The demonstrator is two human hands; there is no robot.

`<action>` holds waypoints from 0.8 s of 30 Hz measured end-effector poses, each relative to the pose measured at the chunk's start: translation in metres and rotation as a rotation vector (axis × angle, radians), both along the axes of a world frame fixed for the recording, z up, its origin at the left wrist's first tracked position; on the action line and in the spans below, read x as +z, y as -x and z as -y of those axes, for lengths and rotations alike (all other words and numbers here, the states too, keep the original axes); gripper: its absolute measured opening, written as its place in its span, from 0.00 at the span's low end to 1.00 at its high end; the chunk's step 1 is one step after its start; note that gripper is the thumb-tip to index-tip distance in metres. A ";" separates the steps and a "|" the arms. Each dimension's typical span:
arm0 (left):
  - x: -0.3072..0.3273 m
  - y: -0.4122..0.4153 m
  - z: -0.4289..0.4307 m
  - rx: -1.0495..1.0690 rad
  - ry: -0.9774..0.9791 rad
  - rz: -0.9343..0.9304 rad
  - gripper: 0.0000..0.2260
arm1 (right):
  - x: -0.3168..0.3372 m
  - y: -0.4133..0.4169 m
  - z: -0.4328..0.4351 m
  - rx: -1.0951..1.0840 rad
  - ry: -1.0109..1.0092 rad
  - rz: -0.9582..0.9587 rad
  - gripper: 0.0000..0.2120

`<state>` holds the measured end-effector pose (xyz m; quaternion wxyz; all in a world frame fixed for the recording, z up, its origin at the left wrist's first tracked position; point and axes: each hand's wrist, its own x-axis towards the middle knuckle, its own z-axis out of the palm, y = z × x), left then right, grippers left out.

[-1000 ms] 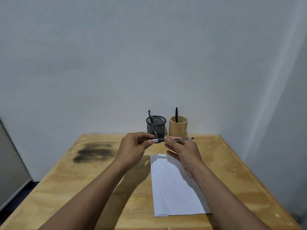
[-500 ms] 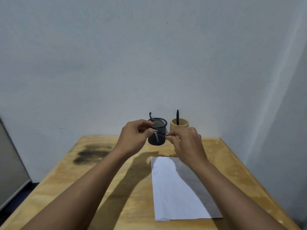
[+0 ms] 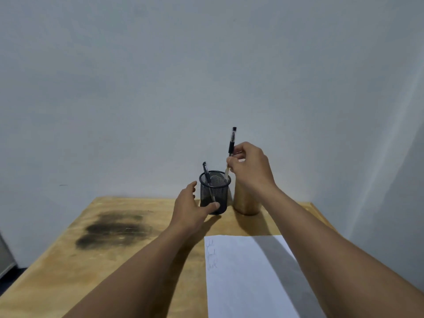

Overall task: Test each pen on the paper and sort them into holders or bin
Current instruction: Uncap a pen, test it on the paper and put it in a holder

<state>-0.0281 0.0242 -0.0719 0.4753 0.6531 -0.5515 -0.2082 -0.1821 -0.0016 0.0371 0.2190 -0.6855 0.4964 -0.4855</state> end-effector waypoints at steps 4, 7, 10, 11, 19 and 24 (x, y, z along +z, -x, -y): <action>-0.012 -0.002 0.018 -0.043 0.065 -0.063 0.36 | -0.007 -0.014 0.025 -0.028 -0.070 -0.033 0.06; -0.020 0.000 0.022 -0.055 0.130 -0.124 0.28 | -0.017 -0.023 0.037 -0.042 -0.128 -0.066 0.05; -0.024 0.001 0.022 -0.071 0.173 -0.169 0.27 | -0.024 -0.027 0.043 -0.067 -0.156 -0.126 0.07; -0.026 0.000 0.023 -0.077 0.184 -0.174 0.27 | -0.026 -0.027 0.044 -0.082 -0.155 -0.143 0.07; -0.027 0.001 0.023 -0.083 0.202 -0.144 0.29 | -0.028 -0.023 0.044 -0.100 -0.099 -0.155 0.11; -0.026 0.002 0.022 -0.086 0.189 -0.122 0.29 | -0.026 -0.013 0.035 -0.048 -0.042 -0.199 0.11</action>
